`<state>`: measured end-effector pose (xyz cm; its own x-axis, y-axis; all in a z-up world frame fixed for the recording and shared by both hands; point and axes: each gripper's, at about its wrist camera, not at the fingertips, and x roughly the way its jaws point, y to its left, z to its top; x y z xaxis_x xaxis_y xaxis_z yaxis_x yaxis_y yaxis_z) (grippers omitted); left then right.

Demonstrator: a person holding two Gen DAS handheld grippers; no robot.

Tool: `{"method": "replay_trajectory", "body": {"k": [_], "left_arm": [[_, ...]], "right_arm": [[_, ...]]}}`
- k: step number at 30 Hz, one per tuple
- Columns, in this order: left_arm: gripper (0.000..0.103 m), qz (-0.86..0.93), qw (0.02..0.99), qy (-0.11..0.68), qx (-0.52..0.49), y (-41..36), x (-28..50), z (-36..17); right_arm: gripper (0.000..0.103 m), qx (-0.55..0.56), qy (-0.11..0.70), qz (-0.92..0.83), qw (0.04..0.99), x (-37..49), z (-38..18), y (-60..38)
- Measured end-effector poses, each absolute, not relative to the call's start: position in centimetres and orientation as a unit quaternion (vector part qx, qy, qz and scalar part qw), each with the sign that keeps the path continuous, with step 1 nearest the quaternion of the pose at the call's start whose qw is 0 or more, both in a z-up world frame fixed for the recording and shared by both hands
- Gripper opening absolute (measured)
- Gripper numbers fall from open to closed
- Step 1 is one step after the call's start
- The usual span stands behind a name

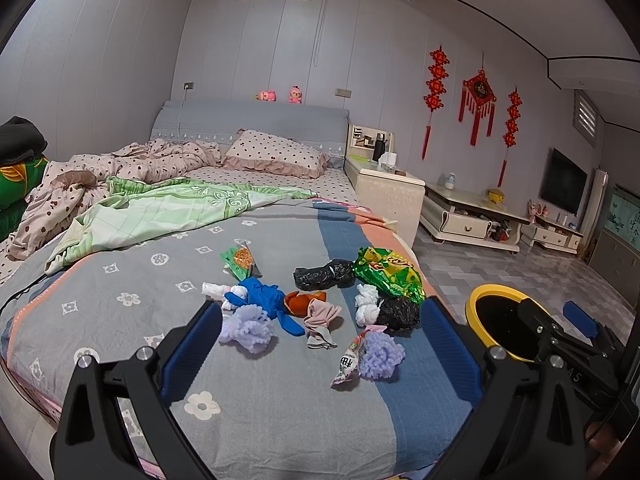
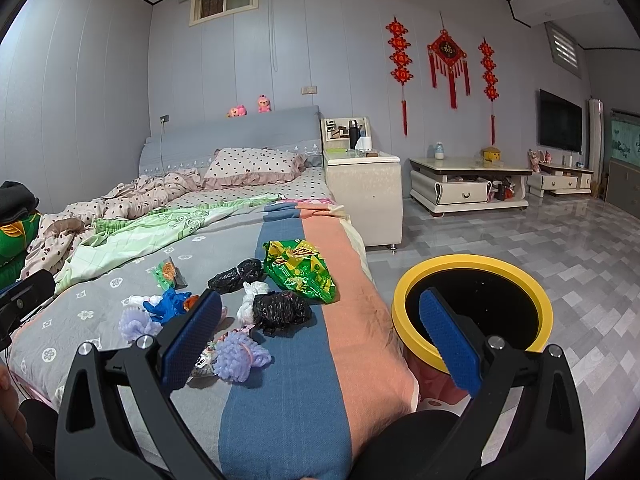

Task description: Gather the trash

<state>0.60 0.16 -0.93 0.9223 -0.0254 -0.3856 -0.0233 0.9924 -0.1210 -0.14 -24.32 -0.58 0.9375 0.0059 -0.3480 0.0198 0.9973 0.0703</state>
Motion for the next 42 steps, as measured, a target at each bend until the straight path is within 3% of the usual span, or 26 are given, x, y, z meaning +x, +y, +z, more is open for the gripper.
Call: {"method": "replay_trajectory", "body": {"k": [42], "left_arm": [[0.096,0.006,0.977,0.205,-0.062,0.6,1.3,-1.5]], "right_arm": [[0.095,0.041,0.203,0.003,0.978,0.2,-2.7,-23.5]]}}
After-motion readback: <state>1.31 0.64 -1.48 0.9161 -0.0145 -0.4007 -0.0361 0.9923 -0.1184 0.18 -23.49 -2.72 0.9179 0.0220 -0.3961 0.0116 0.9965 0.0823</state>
